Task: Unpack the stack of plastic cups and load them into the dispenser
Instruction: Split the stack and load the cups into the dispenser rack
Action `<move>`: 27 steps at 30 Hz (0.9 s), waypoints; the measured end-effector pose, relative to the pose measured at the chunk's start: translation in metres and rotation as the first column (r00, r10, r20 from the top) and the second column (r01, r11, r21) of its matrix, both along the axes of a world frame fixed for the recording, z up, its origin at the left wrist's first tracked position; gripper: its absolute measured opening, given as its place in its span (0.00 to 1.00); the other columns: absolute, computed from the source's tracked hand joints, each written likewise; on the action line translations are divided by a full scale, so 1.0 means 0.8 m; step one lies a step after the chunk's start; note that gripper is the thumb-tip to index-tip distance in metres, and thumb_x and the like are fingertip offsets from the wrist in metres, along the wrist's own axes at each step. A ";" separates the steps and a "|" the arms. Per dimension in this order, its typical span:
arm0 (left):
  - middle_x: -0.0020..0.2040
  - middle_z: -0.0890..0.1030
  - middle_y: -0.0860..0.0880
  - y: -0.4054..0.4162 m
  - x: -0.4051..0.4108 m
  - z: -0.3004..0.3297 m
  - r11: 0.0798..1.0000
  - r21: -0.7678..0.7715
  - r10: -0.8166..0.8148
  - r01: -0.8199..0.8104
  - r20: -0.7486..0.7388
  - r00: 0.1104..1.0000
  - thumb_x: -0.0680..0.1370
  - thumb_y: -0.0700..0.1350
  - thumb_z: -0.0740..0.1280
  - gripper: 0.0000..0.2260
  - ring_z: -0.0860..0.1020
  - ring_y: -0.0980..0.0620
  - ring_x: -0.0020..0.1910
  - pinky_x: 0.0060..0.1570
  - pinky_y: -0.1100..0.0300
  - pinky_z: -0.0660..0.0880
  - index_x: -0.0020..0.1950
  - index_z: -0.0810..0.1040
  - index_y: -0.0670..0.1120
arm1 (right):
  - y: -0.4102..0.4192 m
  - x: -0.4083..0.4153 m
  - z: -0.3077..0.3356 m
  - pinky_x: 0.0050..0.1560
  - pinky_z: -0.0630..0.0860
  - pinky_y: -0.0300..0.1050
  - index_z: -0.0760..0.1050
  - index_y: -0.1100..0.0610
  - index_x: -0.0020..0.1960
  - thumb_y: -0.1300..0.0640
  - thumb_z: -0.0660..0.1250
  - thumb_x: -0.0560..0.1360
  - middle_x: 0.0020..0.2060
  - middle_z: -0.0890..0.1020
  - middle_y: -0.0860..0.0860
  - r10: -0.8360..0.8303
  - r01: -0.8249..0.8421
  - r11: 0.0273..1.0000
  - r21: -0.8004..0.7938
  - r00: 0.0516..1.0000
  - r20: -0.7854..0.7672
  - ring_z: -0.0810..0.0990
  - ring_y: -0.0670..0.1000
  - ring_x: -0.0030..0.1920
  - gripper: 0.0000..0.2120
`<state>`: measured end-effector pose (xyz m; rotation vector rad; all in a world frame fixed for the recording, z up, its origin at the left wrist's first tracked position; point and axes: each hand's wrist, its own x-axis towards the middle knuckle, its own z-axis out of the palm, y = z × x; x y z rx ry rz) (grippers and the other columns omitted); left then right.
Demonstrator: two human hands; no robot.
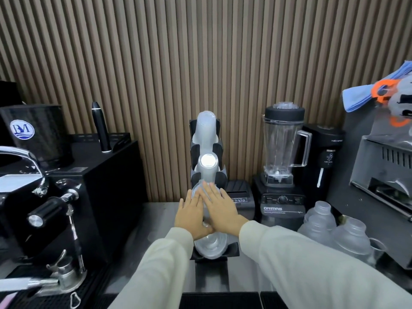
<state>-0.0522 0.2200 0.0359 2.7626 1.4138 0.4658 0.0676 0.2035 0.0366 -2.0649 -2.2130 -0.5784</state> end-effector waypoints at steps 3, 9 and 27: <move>0.78 0.45 0.50 -0.002 -0.001 0.006 0.999 -0.036 0.013 -0.014 -0.034 0.999 0.71 0.60 0.68 0.47 0.41 0.46 0.77 0.73 0.44 0.44 0.77 0.41 0.47 | -0.001 -0.002 0.003 0.76 0.43 0.53 0.37 0.58 0.77 0.44 0.63 0.76 0.77 0.39 0.55 -0.019 0.019 0.998 -0.052 1.000 -0.001 0.39 0.55 0.77 0.44; 0.78 0.42 0.48 -0.011 -0.001 0.018 0.998 -0.037 0.039 -0.042 -0.054 0.998 0.70 0.61 0.68 0.49 0.39 0.45 0.76 0.73 0.42 0.46 0.77 0.39 0.46 | -0.015 0.001 0.022 0.74 0.37 0.58 0.43 0.54 0.77 0.46 0.70 0.71 0.78 0.45 0.56 0.092 -0.093 0.996 -0.005 0.989 -0.114 0.41 0.57 0.77 0.46; 0.68 0.64 0.52 -0.192 -0.069 -0.158 0.982 0.033 -0.156 0.184 0.687 0.710 0.75 0.54 0.60 0.23 0.60 0.62 0.69 0.68 0.73 0.53 0.69 0.63 0.48 | -0.228 -0.032 -0.127 0.56 0.69 0.41 0.73 0.58 0.61 0.58 0.65 0.74 0.54 0.79 0.54 0.160 -0.173 0.983 0.053 0.696 -0.700 0.74 0.51 0.55 0.15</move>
